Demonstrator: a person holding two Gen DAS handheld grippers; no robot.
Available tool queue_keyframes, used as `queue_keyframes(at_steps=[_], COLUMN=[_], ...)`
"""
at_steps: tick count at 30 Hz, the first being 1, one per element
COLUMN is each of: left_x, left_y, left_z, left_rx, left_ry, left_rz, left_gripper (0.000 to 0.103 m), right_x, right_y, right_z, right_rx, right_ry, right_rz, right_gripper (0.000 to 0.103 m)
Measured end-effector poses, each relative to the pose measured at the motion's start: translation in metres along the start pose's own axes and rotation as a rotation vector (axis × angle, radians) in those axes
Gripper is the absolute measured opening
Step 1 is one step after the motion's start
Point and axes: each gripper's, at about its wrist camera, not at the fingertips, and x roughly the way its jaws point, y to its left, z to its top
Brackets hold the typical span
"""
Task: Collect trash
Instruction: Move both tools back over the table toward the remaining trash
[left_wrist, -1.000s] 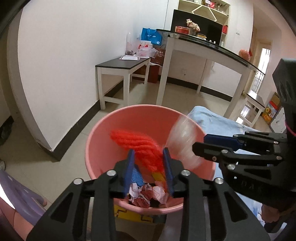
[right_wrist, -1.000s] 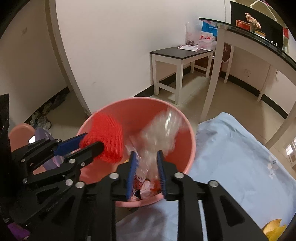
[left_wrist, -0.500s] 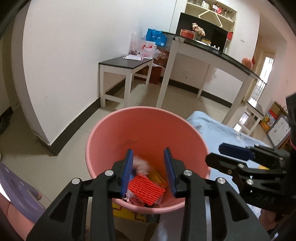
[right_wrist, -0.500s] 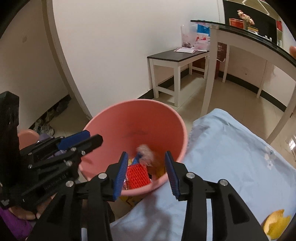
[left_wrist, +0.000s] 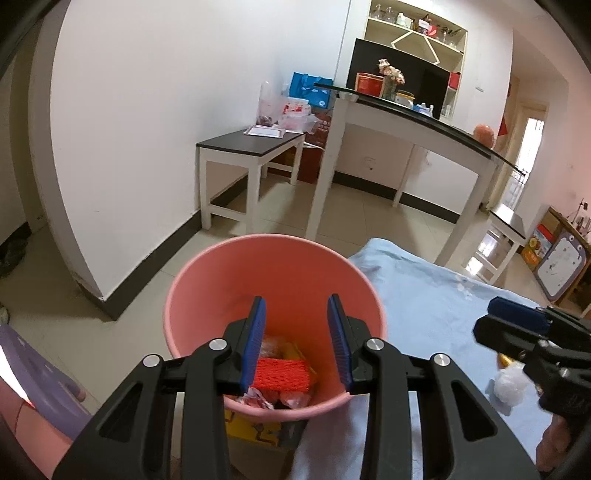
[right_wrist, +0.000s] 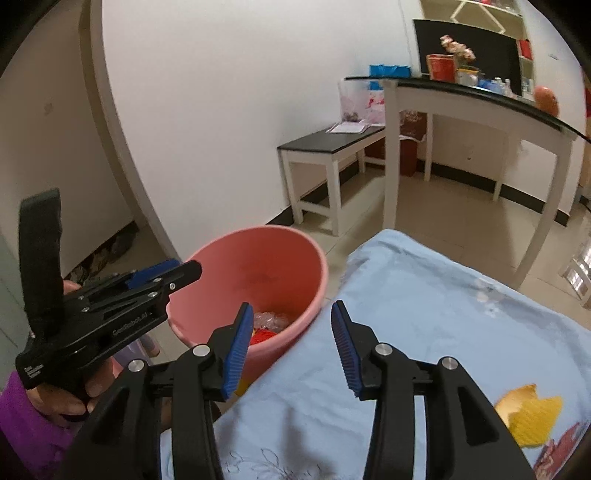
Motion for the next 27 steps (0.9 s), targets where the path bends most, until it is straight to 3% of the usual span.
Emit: queue_keyframes(at_steps=[10, 16, 20, 27], left_x=[-0.016, -0.010, 0.004, 0.022], left_y=[-0.036, -0.071, -0.101, -0.162], left_z=[-0.005, -0.011, -0.021, -0.043], left_rx=[0.038, 0.069, 0.103, 0.202], left_ry=[0.002, 0.051, 0.120, 0.230], left_rz=[-0.151, -0.275, -0.353, -0.474], left_gripper=[0.035, 0.035, 0.035, 0.035], right_x=[-0.064, -0.111, -0.138, -0.160], right_y=[-0.067, -0.118, -0.155, -0.193], right_z=[-0.035, -0.065, -0.095, -0.134], right_rx=[0.157, 0.241, 0.328, 0.441], right_ry=[-0.035, -0.062, -0.044, -0.022], right_rz=[-0.154, -0.329, -0.427, -0.496], right_gripper=[0.051, 0.051, 0.051, 0.051])
